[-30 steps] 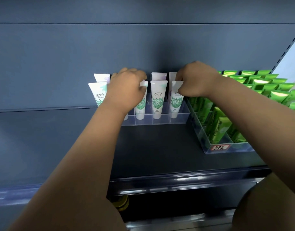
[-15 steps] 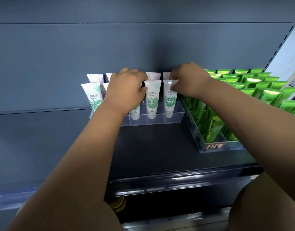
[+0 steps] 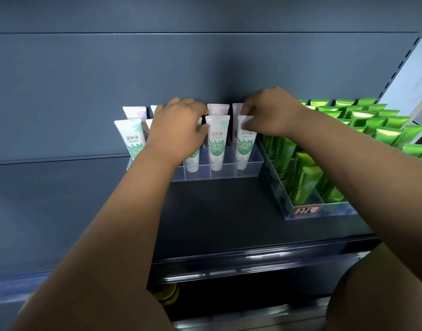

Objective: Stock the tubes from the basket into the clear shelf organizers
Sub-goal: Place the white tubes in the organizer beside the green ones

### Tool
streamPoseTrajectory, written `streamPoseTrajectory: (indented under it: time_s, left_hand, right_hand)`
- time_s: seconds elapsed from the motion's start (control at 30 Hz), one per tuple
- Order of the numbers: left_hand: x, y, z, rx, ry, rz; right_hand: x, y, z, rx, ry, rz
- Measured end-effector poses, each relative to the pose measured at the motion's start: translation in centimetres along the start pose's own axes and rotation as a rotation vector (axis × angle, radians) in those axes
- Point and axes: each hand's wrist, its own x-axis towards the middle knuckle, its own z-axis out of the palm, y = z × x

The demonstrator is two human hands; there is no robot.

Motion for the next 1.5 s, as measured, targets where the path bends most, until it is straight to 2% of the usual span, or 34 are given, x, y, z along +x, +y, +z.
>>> streamPoseTrajectory:
  time_s: [0.2, 0.33, 0.5, 0.7, 1.07, 1.2, 1.3, 1.5]
  left_hand:
    - [-0.1, -0.5, -0.4, -0.065, 0.026, -0.057]
    - [-0.1, -1.6, -1.3, -0.089, 0.047, -0.104]
    - [0.1, -3.0, -2.4, 0.102, 0.04, -0.065]
    - [-0.1, -3.0, -2.5, 0.101, -0.021, -0.082]
    - [-0.3, -2.6, -2.8, 0.065, -0.056, -0.117]
    - [-0.4, -2.5, -2.7, 0.075, -0.057, -0.117]
    - [-0.3, -2.1, -2.9, 0.13, -0.027, -0.136]
    - [-1.2, 2.4, -3.0, 0.168, 0.132, -0.147]
  right_hand:
    - [2.2, -1.2, -0.3, 0.035, 0.131, -0.047]
    - [4.4, -2.7, -0.6, 0.043, 0.102, -0.058]
    - [6.7, -4.0, 0.1, -0.06, 0.086, -0.12]
    - [7.8, -4.5, 0.9, -0.149, 0.013, -0.175]
    - [8.1, -4.6, 1.6, -0.14, 0.055, -0.152]
    - [7.2, -5.0, 0.9, -0.099, 0.059, -0.13]
    - [4.9, -5.3, -0.3, -0.071, 0.126, -0.098]
    - [-4.6, -3.8, -1.8, -0.039, 0.235, -0.108]
